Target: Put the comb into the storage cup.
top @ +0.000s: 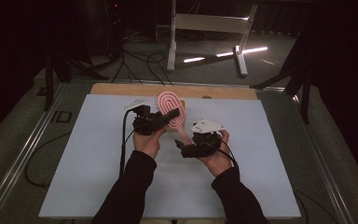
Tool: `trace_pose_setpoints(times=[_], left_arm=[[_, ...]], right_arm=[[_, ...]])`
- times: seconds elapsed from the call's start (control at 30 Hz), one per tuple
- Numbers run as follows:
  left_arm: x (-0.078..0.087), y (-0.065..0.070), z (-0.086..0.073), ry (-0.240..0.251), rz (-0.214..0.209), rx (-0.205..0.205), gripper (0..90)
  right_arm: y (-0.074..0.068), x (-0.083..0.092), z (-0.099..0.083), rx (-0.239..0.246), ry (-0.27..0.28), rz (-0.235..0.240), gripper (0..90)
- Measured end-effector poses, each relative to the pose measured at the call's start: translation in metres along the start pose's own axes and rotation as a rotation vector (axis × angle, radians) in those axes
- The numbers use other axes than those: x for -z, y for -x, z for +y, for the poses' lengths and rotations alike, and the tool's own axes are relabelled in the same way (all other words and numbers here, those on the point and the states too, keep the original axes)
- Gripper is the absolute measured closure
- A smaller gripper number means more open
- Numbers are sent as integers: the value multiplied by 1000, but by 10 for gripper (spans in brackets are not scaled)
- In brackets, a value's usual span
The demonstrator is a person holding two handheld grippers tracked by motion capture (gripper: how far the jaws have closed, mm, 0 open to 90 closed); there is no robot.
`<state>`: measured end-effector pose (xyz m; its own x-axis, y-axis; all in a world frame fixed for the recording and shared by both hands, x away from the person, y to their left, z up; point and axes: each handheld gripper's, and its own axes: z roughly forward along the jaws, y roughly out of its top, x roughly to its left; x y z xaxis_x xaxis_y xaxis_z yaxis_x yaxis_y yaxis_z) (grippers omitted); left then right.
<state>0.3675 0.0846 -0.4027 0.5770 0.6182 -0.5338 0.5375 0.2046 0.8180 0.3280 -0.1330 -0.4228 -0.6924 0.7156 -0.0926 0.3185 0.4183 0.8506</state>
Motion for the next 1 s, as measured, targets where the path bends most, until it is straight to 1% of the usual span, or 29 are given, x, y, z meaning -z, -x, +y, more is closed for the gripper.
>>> trace_pose_setpoints(times=[0.13, 0.3, 0.57, 0.6, 0.7, 0.83, 0.93, 1.0], left_arm=[[3, -1, 4, 9, 5, -10, 649], [6, -1, 8, 19, 9, -26, 649], [9, -3, 15, 30, 12, -41, 649], [9, -3, 16, 33, 12, -42, 649], [10, -5, 18, 37, 18, -39, 649], [12, -7, 22, 46, 26, -42, 649], [13, -9, 24, 49, 33, -38, 649], [13, -10, 25, 50, 34, -37, 649]], right_arm=[[4, 4, -3, -10, 5, -16, 86], [11, 11, -7, -24, 4, -20, 85], [24, 27, -21, -45, -13, -46, 88], [25, 29, -23, -49, -9, -46, 88], [29, 36, -30, -82, 6, -25, 88], [33, 44, -40, -112, 25, 1, 88], [33, 50, -48, -122, 41, -5, 88], [34, 54, -53, -119, 60, -7, 88]])
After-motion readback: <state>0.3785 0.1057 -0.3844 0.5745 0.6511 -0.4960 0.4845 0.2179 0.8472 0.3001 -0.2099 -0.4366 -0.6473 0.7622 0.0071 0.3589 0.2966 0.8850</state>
